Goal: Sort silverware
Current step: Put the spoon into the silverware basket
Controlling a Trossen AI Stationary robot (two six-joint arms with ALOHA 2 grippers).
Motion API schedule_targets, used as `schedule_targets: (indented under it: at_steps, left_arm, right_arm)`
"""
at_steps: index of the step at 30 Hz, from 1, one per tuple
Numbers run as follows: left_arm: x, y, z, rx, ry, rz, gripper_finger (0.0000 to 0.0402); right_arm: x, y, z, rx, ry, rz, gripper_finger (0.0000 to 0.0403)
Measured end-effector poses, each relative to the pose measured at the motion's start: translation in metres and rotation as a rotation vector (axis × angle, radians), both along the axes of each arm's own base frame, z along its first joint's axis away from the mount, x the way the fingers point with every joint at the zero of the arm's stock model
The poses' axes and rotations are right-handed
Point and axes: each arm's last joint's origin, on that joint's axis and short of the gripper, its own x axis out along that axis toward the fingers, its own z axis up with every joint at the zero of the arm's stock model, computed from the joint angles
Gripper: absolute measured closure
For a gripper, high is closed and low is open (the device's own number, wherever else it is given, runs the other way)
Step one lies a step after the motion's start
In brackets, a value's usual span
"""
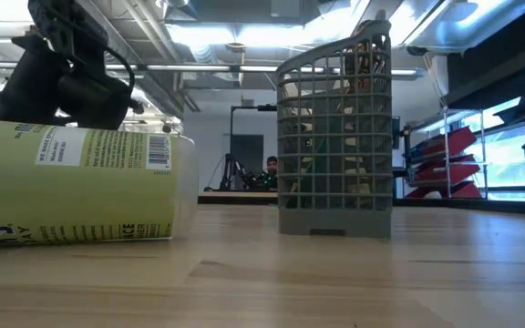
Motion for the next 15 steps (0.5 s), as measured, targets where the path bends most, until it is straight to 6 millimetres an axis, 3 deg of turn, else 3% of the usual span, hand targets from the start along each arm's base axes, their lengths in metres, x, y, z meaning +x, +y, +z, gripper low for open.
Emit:
schedule_targets:
  at_steps: [15]
  left_arm:
    - [0.0033,-0.0006,-0.0013,-0.020,-0.038,-0.005,0.0306]
  right_arm:
    - [-0.0001,-0.0001,-0.0003,-0.002,0.003,0.001,0.0327]
